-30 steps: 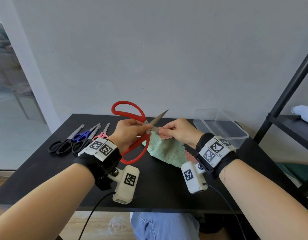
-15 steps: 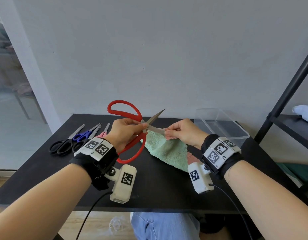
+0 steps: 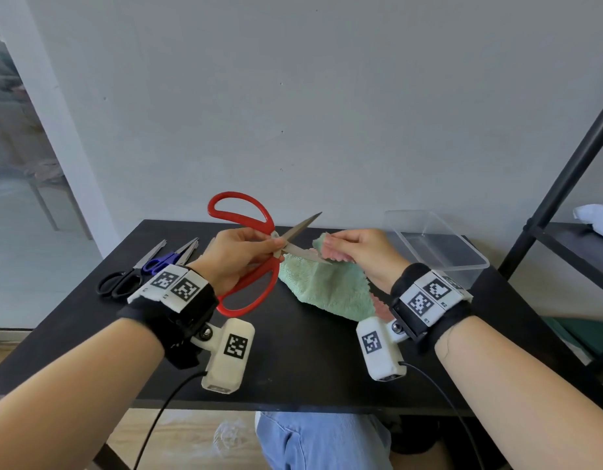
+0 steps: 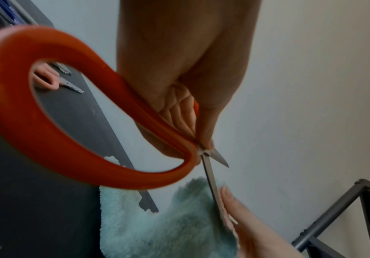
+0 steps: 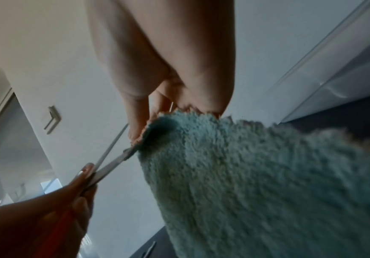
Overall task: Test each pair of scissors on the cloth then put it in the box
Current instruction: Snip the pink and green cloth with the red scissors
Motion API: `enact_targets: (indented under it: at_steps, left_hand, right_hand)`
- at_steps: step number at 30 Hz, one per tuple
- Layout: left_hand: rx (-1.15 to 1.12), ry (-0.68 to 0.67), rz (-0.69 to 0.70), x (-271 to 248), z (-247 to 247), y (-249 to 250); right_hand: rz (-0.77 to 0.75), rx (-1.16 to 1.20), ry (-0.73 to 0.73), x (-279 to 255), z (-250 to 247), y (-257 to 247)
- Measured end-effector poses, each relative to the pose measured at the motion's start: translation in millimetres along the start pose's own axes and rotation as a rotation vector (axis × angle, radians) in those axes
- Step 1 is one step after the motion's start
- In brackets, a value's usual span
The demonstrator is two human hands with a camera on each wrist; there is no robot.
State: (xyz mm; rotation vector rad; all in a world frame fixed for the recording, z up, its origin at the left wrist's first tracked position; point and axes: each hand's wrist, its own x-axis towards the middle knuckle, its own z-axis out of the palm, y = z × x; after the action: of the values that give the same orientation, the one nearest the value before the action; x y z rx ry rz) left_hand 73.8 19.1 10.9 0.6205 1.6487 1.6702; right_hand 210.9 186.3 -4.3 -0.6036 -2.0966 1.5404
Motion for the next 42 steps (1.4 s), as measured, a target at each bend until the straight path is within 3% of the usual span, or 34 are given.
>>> enact_targets:
  at_steps: [10, 15, 22, 32, 42]
  left_hand:
    - [0.047, -0.002, -0.002, -2, 11, -1]
    - [0.076, 0.012, 0.002, -2, 8, -1]
    - [0.117, 0.033, 0.035, 3, 12, -1]
    - [0.094, 0.015, 0.110, 21, 11, 3]
    - [0.076, -0.028, 0.076, 42, 16, 35]
  right_hand:
    - [0.058, 0.016, -0.050, -2, 15, -7]
    - [0.071, 0.142, 0.000, 1, 9, -6]
    - [0.178, 0.262, -0.079, 2, 11, -2]
    - [0.179, 0.295, 0.060, 14, 5, -1]
    - [0.288, 0.384, -0.004, 32, -15, -26]
